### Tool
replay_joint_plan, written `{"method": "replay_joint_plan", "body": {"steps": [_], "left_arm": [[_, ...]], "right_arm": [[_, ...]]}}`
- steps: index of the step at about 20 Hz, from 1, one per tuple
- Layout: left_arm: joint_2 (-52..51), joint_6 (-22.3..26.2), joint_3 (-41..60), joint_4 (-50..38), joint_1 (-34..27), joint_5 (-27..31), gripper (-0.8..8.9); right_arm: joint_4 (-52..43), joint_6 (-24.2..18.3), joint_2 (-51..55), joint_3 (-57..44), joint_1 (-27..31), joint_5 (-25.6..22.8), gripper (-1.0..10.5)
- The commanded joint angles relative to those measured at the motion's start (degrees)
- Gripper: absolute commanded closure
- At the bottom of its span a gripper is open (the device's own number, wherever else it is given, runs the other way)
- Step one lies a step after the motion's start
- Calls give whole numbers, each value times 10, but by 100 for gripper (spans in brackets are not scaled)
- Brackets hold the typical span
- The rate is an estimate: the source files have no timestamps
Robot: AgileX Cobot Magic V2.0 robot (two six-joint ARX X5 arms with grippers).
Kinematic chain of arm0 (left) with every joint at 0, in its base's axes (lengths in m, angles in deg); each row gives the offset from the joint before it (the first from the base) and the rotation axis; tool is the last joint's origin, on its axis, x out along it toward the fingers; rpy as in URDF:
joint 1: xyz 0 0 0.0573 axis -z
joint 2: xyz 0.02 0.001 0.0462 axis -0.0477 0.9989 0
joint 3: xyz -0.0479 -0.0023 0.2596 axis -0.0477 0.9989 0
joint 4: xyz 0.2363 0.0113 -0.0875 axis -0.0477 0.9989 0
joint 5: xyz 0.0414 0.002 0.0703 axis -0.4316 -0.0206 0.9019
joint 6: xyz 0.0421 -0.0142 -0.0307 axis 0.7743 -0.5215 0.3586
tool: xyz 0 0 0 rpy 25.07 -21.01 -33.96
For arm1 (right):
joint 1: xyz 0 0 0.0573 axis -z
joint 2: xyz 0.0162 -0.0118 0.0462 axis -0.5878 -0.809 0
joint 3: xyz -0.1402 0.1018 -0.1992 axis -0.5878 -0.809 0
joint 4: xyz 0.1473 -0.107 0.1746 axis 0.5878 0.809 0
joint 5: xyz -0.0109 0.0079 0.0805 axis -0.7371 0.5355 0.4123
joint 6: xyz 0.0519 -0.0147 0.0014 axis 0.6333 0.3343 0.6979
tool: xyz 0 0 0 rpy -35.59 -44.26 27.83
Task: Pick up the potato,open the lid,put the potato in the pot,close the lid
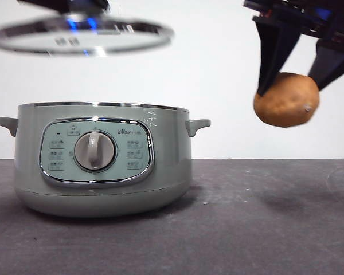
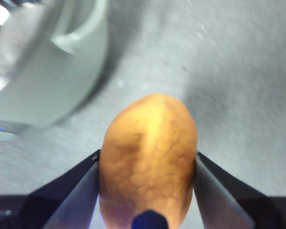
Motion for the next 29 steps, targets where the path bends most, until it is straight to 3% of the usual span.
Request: {"method": "replay_joint_plan", "body": {"steps": [1, 4, 9, 17, 29], "left_arm": [[-70, 19, -5, 10, 2, 26, 822], [-150, 33, -5, 61, 2, 69, 822], [-261, 34, -5, 147, 2, 132, 822], [-315, 33, -5, 209, 2, 132, 822], [-315, 33, -5, 225, 2, 133, 822]], "right_arm": [[-34, 5, -3, 24, -18, 5, 958], [-59, 5, -30, 67, -42, 29, 958], [-60, -5, -151, 193, -83, 31, 958], [-53, -45, -386, 409, -114, 61, 958], [-40, -62, -513, 444, -130, 57, 958]]}}
